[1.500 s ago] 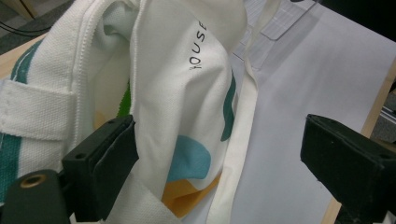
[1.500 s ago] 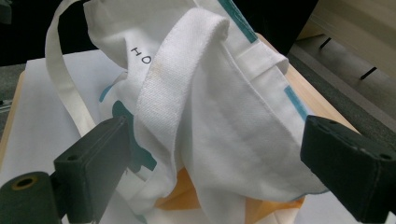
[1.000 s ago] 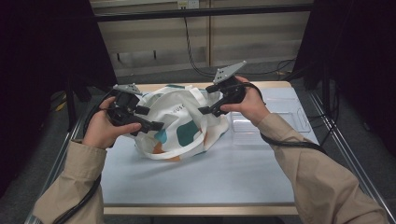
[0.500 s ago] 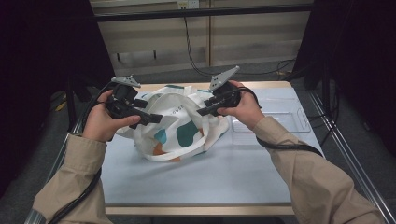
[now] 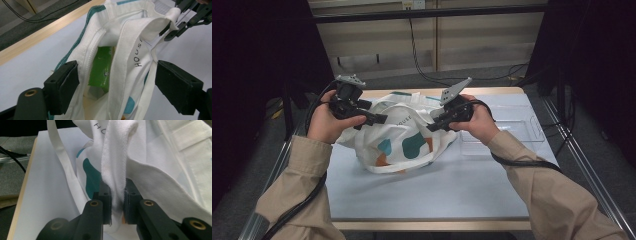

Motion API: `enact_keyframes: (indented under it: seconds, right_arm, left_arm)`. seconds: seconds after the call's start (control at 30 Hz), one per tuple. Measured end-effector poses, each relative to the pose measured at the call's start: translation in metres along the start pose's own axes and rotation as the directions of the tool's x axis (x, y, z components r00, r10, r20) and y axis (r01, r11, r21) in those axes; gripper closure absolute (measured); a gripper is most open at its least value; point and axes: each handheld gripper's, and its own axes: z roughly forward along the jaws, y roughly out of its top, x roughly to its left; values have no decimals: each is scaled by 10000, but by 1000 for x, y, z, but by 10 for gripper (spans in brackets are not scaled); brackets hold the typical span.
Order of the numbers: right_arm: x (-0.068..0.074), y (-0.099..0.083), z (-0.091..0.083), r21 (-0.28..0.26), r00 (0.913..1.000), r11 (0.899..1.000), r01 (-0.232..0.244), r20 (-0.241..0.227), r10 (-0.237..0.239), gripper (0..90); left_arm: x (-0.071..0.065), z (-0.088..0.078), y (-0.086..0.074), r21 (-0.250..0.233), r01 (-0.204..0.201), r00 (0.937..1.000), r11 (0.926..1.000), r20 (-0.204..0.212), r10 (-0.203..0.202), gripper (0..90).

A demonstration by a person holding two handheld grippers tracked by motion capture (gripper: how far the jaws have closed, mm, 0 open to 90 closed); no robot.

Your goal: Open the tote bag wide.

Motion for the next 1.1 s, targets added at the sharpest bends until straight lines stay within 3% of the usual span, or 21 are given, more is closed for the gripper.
enact_keyframes:
  seconds: [0.13,0.2,0.23,0.4,0.5,0.57,0.77,1.03,1.1]
  right_arm:
    - [2,-3,-1,60,9999,10000,58,-105,-58,807]
    - [3,-4,-1,66,9999,10000,51,-162,-50,808]
    - [4,-5,-1,116,9998,9999,30,-186,-28,808]
    - [10,-12,0,229,9989,9996,137,-458,-126,809]
    - [13,-13,0,327,9984,9992,238,-520,-220,810]
    - [14,-15,0,342,9981,9991,251,-575,-231,810]
    - [18,-19,0,442,9973,9985,312,-672,-281,811]
    - [20,-26,0,391,9975,9988,308,-643,-283,811]
    - [19,-28,0,405,9980,9989,236,-604,-211,811]
  left_arm:
    - [2,-1,2,-111,101,9999,9999,-84,-102,210]
    - [4,-1,3,31,-72,10000,10000,-31,72,229]
    - [5,-1,3,-105,118,9999,9999,-44,-118,244]
    - [11,0,2,-239,328,9994,9992,-93,-330,251]
    - [15,0,2,-257,183,9998,9995,15,-183,254]
    - [16,0,1,-472,481,9988,9977,75,-478,253]
    - [20,5,0,-247,472,9989,9986,-3,-472,252]
    - [26,12,-2,-292,799,9946,9964,688,-778,324]
    - [25,12,-2,-241,649,9953,9976,731,-630,319]
